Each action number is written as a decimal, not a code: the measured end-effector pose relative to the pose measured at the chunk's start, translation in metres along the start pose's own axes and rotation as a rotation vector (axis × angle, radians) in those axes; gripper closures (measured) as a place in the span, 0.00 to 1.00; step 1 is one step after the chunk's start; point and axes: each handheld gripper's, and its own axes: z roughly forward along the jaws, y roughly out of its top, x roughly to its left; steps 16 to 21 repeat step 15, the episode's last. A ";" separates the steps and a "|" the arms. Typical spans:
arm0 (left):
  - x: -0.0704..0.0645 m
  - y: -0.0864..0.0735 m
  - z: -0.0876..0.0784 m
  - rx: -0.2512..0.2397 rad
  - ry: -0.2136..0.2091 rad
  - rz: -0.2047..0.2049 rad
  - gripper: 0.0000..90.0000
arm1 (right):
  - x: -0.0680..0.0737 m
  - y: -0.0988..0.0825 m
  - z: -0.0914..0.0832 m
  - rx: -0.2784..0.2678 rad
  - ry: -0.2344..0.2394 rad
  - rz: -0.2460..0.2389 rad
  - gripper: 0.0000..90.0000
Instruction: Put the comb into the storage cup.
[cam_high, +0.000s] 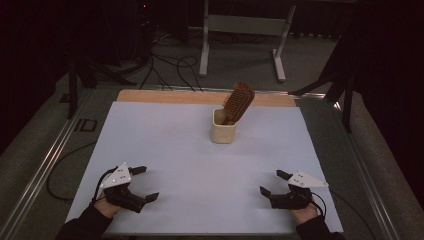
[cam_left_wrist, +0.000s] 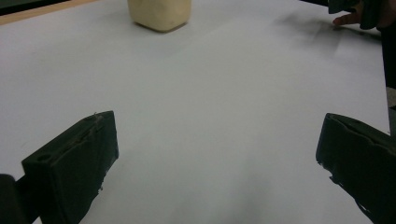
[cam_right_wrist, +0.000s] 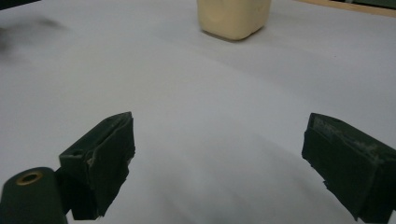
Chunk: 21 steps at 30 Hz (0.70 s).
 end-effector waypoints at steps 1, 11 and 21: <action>0.000 0.000 0.000 0.000 0.000 -0.001 0.00 | 0.000 0.000 0.000 -0.001 0.003 0.003 0.10; -0.001 0.000 0.001 0.005 -0.004 0.000 0.00 | -0.001 0.000 0.000 0.001 -0.003 0.001 0.10; -0.001 0.000 0.000 0.002 -0.003 0.001 0.00 | 0.000 0.001 0.000 -0.002 -0.004 0.000 0.10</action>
